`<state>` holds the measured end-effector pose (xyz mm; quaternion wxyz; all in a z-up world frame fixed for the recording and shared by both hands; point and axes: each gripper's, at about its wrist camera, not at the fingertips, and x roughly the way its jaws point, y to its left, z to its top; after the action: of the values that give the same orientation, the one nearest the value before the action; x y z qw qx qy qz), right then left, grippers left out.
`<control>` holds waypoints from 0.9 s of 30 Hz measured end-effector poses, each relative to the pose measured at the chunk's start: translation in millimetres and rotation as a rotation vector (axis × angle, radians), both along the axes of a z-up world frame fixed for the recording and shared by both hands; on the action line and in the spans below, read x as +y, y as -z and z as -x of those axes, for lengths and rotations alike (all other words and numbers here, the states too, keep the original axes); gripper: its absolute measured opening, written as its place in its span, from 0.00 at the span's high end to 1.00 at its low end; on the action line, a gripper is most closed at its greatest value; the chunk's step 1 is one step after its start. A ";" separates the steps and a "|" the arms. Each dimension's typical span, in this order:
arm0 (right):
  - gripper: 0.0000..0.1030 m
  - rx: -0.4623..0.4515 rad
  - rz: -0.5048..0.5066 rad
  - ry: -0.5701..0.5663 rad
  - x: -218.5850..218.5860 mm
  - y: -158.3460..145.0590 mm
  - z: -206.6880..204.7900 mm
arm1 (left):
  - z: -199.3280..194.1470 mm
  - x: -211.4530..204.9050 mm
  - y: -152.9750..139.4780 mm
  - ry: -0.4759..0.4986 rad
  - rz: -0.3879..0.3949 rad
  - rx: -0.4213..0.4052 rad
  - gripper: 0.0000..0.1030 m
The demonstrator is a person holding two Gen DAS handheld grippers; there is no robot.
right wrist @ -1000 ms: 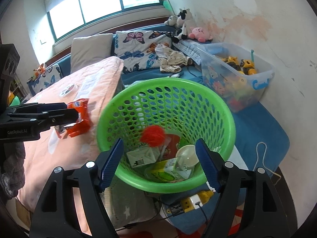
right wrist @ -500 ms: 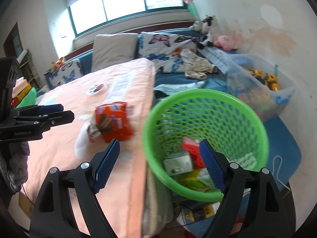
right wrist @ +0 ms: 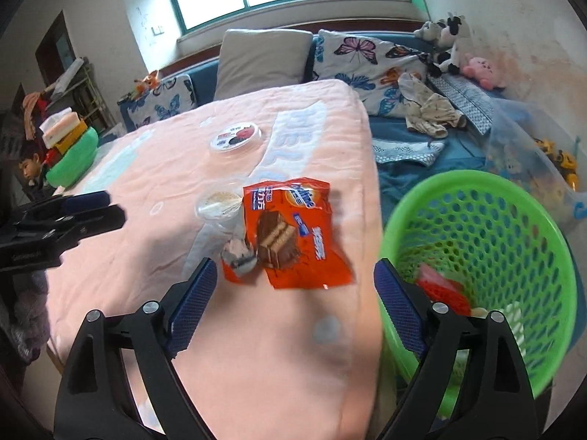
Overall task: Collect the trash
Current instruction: 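Grasp the orange Ovaltine wafer pack with the right tool while the left approaches a pudding cup, then grasp the second clear pudding cup with the left tool while the right holds the wafer pack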
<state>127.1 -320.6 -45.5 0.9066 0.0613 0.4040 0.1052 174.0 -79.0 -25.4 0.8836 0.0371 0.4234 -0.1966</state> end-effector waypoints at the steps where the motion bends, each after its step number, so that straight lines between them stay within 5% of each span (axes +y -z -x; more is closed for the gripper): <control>1: 0.15 0.009 -0.007 -0.006 2.0 2.3 -5.3 | -1.0 3.9 1.7 -0.008 0.000 0.003 0.33; 16: 0.09 0.097 0.036 -0.032 32.1 35.0 -57.7 | -14.3 31.9 18.5 -0.058 0.025 0.046 0.33; 27: 0.38 0.102 -0.012 -0.021 19.0 32.2 -47.5 | -20.8 6.7 24.3 -0.003 0.012 0.050 0.30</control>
<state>174.6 -301.6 -77.6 0.8834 0.0676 0.4496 0.1136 194.8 -72.3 -49.7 0.8732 0.0260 0.4442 -0.1987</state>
